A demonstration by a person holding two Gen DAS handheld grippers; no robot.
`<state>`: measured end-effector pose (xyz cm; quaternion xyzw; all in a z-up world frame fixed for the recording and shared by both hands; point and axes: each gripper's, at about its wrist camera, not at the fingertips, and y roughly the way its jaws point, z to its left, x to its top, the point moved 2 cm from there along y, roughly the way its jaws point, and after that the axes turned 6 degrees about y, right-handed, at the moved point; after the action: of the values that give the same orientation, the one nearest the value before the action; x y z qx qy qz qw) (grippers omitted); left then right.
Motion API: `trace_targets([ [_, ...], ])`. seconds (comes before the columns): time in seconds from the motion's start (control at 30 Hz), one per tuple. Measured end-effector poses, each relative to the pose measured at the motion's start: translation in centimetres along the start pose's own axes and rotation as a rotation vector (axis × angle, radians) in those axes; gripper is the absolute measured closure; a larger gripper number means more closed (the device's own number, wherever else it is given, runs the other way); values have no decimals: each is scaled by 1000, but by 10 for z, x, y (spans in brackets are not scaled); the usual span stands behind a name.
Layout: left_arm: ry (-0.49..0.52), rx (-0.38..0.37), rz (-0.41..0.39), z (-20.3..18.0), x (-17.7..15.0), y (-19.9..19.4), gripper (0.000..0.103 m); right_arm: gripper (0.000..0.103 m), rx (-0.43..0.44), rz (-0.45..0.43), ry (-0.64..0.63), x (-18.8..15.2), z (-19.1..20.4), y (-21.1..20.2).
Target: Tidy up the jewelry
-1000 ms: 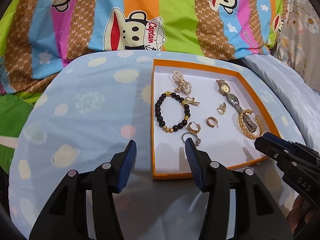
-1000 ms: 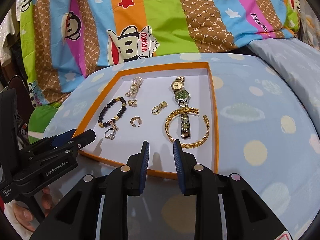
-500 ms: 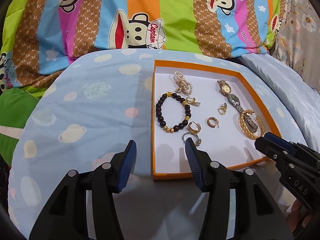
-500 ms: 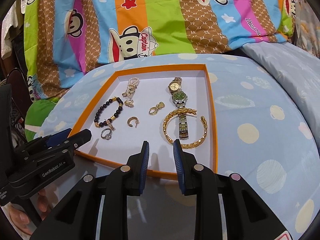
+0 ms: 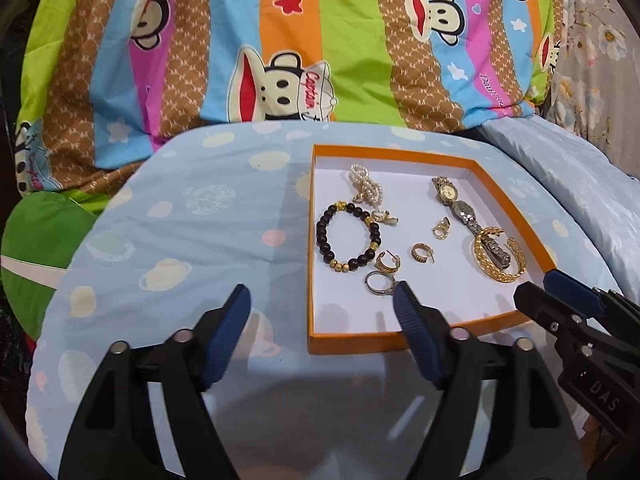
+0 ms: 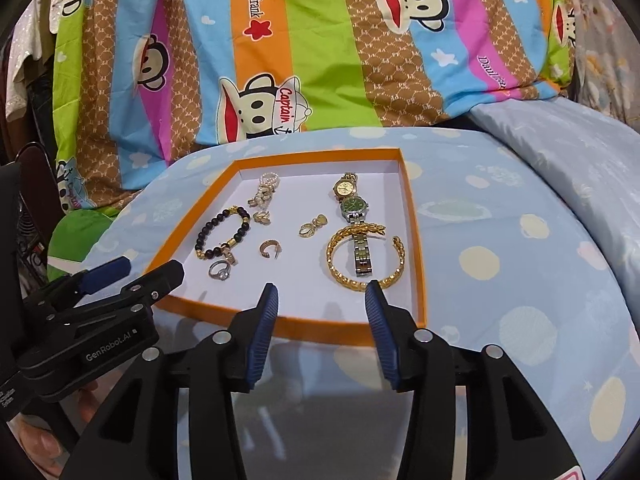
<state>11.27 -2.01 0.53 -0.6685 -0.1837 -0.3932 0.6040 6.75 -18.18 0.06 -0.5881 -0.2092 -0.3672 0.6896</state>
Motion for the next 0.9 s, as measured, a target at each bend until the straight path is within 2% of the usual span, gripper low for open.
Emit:
trace_targets([
  [0.07, 11, 15, -19, -3, -3, -8, 20, 51, -9, -12, -14, -4, 3, -6],
  [0.1, 14, 20, -24, -4, -4, -11, 17, 45, -19, -13, -20, -5, 5, -8],
  [0.23, 12, 35, -28, -7, -8, -18, 17, 44, -7, 10, -7, -16, 6, -12],
  [0.3, 13, 39, -20, -8, -11, -19, 12, 42, -12, 12, -3, -19, 6, -15],
  [0.43, 23, 70, -7, -12, -17, -23, 12, 39, -23, 23, 2, -25, 4, -18],
  [0.7, -6, 106, 32, -12, -31, -33, 12, 25, -51, 19, 7, -36, 2, -29],
  [0.9, -28, 145, 43, -11, -37, -38, 12, 21, -61, 14, -12, -40, 5, -32],
])
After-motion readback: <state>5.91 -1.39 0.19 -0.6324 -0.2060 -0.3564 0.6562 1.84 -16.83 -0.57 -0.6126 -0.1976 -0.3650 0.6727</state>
